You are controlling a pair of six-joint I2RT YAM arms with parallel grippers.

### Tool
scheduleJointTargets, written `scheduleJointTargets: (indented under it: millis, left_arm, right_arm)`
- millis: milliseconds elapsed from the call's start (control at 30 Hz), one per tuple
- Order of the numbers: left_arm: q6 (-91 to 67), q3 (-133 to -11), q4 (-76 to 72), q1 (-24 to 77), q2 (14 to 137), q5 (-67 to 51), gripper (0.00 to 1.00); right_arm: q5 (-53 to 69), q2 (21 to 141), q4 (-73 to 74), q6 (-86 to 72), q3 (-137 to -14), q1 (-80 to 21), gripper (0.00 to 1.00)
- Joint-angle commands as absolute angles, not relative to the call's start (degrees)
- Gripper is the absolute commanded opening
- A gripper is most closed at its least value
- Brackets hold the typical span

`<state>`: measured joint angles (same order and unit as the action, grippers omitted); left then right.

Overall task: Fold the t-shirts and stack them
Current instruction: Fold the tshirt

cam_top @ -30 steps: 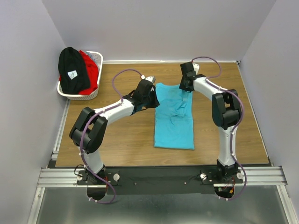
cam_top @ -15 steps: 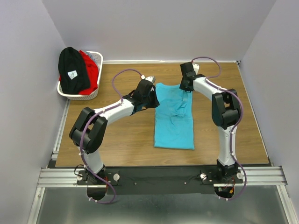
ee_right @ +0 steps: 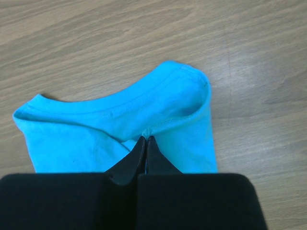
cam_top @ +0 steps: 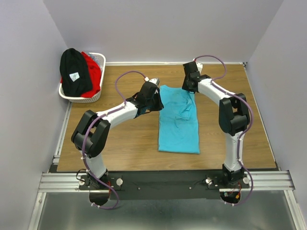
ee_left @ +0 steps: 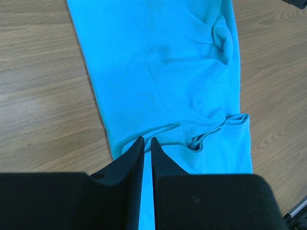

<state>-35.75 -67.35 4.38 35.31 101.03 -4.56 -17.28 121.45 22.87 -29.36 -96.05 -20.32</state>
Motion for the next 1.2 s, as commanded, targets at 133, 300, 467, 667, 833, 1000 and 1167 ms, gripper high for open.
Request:
scheduleJointTargets:
  millis: [133, 300, 467, 667, 833, 1000, 1167]
  left_arm:
    - [-34.80, -67.06, 4.22, 35.07, 99.58, -4.66, 0.18]
    - [-34.72, -67.24, 4.31, 35.07, 99.76, -4.92, 0.18]
    - [-34.72, -67.32, 4.31, 35.07, 99.67, -4.83, 0.18]
    - [-34.72, -67.32, 4.31, 35.07, 99.41, -4.66, 0.18]
    - [-34.72, -67.67, 4.48, 35.07, 99.23, -4.66, 0.18]
    - [-34.98, -67.15, 4.39, 35.07, 98.88, -4.83, 0.18]
    - [-35.86, -64.08, 4.22, 35.07, 95.81, -4.22, 0.21]
  right_arm:
    - [-15.64, 125.24, 23.20, -29.09, -98.43, -20.74, 0.01]
    - [-16.43, 128.31, 23.20, -28.83, -99.14, -20.74, 0.01]
    - [-15.74, 129.64, 23.12, -28.30, -99.75, -20.74, 0.06]
    - [-16.00, 127.89, 23.20, -27.07, -100.90, -20.74, 0.30]
    - [-16.43, 124.64, 23.29, -26.11, -101.08, -20.66, 0.48]
    - [-17.05, 119.02, 23.29, -25.84, -99.06, -20.65, 0.55]
    - [-16.36, 110.49, 23.47, -27.42, -90.30, -20.65, 0.56]
